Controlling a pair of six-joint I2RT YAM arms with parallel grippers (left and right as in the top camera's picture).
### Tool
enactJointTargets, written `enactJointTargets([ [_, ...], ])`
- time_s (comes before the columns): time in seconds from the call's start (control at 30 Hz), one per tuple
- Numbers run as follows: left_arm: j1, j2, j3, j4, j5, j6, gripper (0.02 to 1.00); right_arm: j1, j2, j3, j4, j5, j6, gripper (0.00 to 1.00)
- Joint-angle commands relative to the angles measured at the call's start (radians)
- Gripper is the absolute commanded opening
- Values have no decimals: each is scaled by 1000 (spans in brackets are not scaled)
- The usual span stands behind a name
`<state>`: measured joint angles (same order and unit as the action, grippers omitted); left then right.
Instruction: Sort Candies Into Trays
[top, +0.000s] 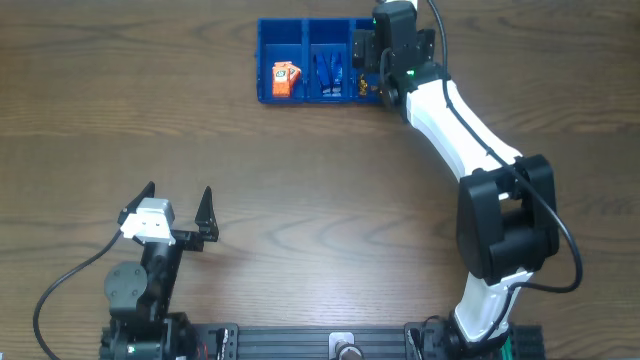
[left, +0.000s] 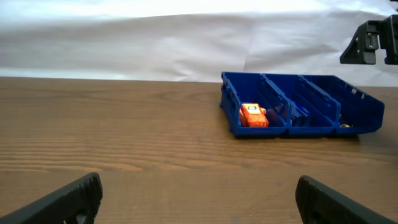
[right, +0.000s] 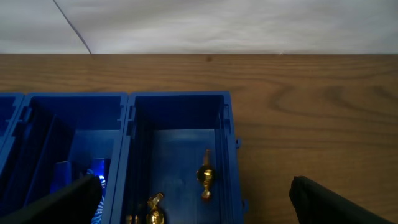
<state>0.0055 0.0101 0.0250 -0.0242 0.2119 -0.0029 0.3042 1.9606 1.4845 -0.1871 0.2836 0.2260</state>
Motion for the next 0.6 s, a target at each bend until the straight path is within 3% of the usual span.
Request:
enactJointTargets([
  [0.03,-1,-6,-20,-31,25,0,998,-15,-217,0,-18,3,-89,1000],
  [0.27,-1,-6,-20,-31,25,0,998,-60,-711,-65,-238,166,-233,1000],
  [0.37,-1,-6,-20,-31,25,0,998,-114,-944,-225,-234,136,-238,1000],
  [0.43,-1,-6,-20,-31,25,0,998,-178,-1107,-362,-235,62,-234,1000],
  [0.6,-1,-6,-20,-31,25,0,998,-222,-1488,-708,-234,73,-235,998],
])
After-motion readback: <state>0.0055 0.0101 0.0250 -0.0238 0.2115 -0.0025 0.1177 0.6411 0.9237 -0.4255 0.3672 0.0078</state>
